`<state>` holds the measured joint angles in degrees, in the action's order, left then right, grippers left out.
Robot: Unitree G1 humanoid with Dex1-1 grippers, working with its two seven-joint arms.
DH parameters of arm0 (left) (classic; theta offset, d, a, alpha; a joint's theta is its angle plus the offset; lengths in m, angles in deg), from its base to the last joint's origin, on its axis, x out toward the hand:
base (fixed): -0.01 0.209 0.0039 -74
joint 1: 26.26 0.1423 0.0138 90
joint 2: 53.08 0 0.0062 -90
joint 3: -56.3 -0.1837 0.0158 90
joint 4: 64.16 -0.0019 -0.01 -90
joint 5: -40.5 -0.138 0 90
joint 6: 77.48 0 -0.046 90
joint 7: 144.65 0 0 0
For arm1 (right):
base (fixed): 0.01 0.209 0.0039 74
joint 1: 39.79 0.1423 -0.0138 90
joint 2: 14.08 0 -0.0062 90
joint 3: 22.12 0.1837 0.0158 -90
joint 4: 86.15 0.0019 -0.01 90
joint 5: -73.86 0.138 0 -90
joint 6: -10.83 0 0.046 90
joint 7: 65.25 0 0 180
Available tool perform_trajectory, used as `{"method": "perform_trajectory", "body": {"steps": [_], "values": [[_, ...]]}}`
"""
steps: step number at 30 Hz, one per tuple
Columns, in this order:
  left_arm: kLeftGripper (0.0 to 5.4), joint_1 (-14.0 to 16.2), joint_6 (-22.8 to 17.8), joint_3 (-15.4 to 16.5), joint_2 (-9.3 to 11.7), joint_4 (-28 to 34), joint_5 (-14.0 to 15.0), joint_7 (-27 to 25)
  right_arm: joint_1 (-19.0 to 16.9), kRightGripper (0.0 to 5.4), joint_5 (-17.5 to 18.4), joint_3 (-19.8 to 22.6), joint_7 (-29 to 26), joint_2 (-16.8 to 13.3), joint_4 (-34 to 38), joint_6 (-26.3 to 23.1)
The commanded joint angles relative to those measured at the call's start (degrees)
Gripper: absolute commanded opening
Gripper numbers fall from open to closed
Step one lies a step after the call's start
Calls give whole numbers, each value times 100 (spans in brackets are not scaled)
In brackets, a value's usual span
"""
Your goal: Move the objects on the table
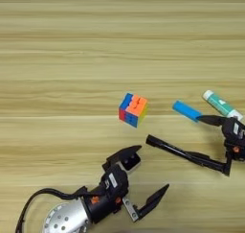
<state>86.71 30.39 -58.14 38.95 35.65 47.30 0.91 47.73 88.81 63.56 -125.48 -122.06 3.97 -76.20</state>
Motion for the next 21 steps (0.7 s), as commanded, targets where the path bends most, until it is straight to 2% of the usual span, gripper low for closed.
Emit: {"method": "perform_trajectory", "body": {"steps": [1, 9, 21], "values": [[540, -55, -24, 60, -33, -57, -64, 83, 8, 537, 61, 54, 26, -44, 89, -62], [540, -140, -44, 207, -121, -202, -146, 276, -4, 537, 63, 61, 35, -42, 103, -59], [540, -207, -56, 251, -142, -369, -266, 340, 0, 537, 41, 81, 97, -19, 94, -32]]}}
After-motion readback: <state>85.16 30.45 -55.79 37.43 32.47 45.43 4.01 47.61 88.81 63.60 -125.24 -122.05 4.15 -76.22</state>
